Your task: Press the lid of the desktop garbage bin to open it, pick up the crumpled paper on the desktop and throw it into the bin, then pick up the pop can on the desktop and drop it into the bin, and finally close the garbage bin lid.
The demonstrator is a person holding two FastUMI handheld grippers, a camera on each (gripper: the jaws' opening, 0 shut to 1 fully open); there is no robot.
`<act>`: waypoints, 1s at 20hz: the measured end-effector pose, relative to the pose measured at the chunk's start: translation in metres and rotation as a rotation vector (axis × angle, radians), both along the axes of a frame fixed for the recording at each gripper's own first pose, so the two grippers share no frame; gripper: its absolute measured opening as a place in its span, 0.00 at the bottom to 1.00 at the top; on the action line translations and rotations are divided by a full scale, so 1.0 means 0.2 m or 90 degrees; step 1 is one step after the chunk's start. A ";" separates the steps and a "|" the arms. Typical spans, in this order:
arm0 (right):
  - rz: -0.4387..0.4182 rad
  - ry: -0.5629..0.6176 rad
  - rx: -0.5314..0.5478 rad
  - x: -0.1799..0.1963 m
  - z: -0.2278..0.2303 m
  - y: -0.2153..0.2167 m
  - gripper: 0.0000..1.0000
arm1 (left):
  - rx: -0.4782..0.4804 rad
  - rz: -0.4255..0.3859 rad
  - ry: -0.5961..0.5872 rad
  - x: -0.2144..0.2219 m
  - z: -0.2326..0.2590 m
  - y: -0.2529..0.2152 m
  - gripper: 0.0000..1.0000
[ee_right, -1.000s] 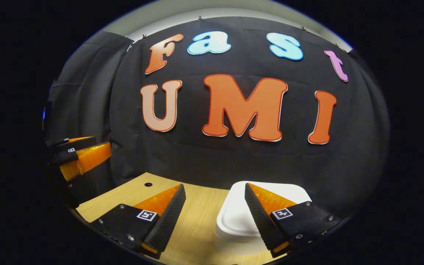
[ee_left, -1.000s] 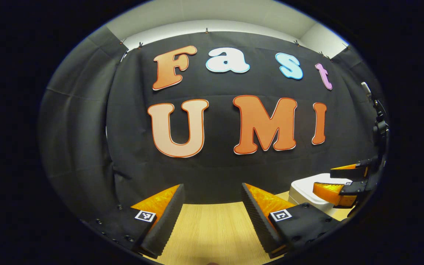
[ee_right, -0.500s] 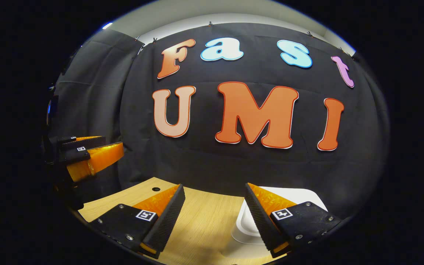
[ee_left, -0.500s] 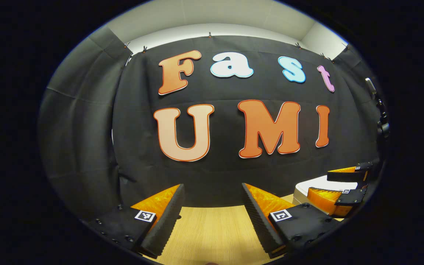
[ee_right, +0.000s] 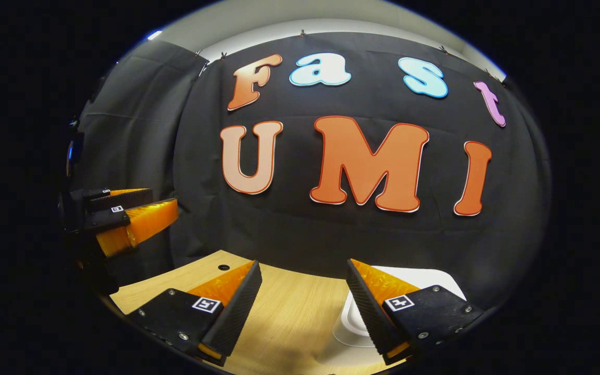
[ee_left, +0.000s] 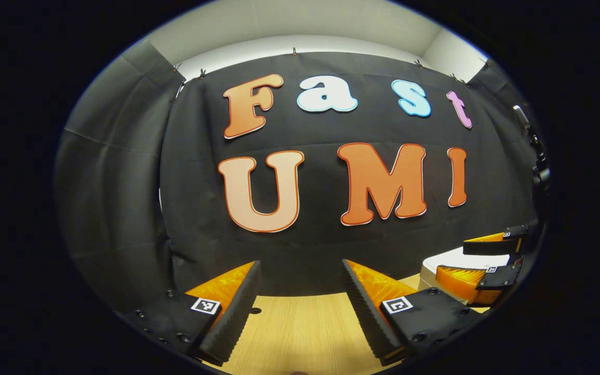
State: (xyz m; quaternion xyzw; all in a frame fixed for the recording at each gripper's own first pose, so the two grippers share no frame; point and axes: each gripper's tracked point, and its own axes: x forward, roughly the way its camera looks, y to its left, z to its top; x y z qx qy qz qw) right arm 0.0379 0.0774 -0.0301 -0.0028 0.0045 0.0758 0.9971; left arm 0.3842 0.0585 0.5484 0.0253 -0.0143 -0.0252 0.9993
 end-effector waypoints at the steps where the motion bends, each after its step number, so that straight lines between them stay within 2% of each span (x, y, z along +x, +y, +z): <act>1: 0.002 -0.001 0.001 0.00 0.00 0.01 0.98 | 0.000 0.000 -0.001 -0.01 0.00 0.01 0.97; 12: -0.007 0.000 -0.008 0.00 0.01 0.05 0.98 | -0.003 0.018 -0.006 -0.01 -0.01 0.13 0.99; 20: -0.026 0.003 0.002 0.02 0.00 0.14 0.99 | -0.001 0.015 -0.014 0.05 -0.03 0.26 0.95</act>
